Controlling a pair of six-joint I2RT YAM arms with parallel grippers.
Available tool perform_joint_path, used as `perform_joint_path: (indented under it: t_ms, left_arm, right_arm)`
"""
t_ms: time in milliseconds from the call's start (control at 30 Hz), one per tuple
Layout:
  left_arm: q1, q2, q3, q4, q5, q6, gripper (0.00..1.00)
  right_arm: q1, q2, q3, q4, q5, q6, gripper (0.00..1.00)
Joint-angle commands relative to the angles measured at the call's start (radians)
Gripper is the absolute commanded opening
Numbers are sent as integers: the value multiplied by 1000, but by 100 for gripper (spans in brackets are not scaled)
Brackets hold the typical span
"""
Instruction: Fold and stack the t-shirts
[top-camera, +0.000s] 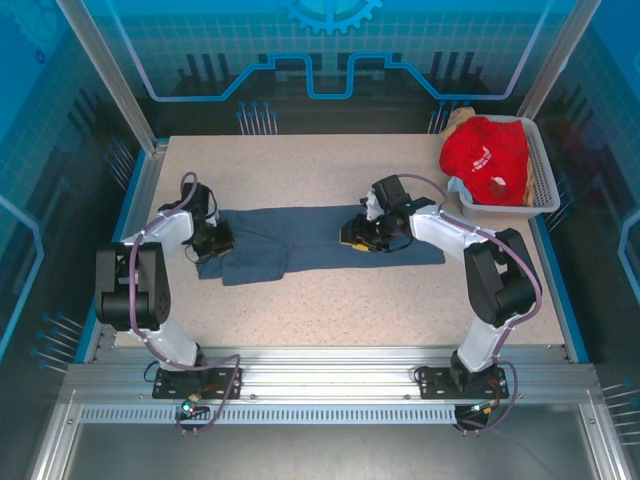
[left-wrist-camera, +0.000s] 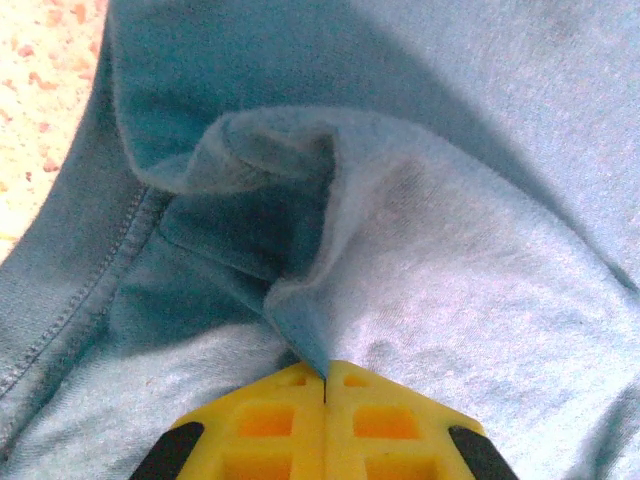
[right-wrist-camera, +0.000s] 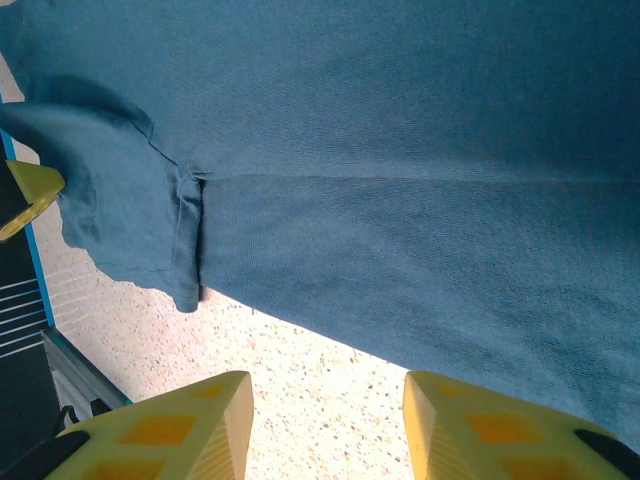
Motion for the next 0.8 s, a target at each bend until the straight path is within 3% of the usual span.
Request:
perform_joint_path:
  t_ms: [0,333,767]
  left_arm:
    - [-7,-21,43,-78,10,-12,0]
    - [-7,54,244,-349,23,-51,0]
    - [-7,210,493,-511,32,-19,0]
  right_arm:
    - [12,5,13,-14,-16,4,45]
    - [12,7,6,-8,-14,7,45]
    - [10,0,1,-10,-14,4,45]
